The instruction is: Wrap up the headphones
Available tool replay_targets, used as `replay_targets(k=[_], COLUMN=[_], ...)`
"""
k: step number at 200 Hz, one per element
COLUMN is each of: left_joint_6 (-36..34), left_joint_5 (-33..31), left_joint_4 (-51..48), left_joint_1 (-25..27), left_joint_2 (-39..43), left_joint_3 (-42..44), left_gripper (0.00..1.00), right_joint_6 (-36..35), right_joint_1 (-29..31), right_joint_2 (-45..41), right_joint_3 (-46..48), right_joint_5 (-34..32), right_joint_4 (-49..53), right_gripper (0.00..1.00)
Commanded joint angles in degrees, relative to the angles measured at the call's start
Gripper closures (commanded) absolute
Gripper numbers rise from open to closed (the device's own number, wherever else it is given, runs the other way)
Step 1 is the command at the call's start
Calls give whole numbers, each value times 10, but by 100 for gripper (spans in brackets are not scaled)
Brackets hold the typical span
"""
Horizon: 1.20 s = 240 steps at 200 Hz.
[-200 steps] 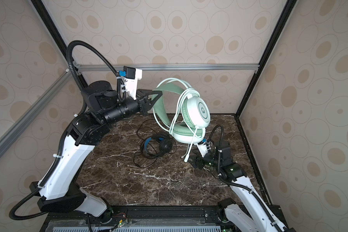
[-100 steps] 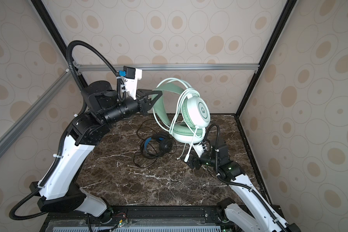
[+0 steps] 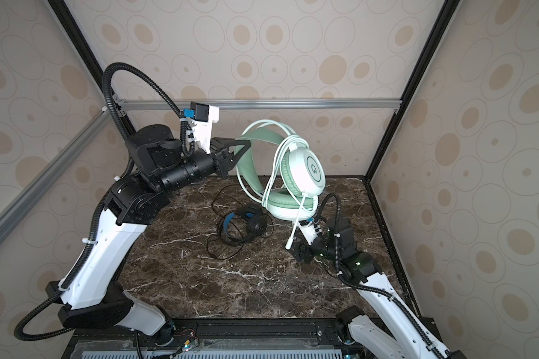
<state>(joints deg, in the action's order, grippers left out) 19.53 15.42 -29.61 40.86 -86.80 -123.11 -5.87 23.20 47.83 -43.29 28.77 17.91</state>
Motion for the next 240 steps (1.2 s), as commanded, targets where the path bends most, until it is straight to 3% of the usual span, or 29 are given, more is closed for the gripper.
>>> replay_targets(k=[1, 93, 105, 150, 167, 211, 240], left_joint_6=[30, 32, 33, 41, 64, 204, 276], left_joint_5=[9, 8, 7, -7, -38, -184, -252], left_joint_4=[54, 62, 67, 80, 120, 367, 419], left_joint_1=[-5, -5, -6, -7, -6, -7, -6], left_joint_2=[11, 18, 21, 25, 38, 114, 114], left_joint_3=[-17, -2, 3, 18, 57, 285, 343], left_gripper=[100, 100, 100, 100, 100, 100, 100], right_joint_6=[-9, -3, 1, 13, 26, 54, 59], right_joint_1=[3, 3, 4, 3, 4, 3, 4], right_joint_2=[-7, 55, 58, 54, 51, 22, 16], right_joint_3=[3, -28, -28, -19, -14, 18, 18], right_joint_5=[-37, 23, 23, -15, -45, -141, -150], right_joint_4=[-10, -56, -60, -65, -59, -44, -34], right_gripper=[36, 39, 47, 92, 100, 100, 100])
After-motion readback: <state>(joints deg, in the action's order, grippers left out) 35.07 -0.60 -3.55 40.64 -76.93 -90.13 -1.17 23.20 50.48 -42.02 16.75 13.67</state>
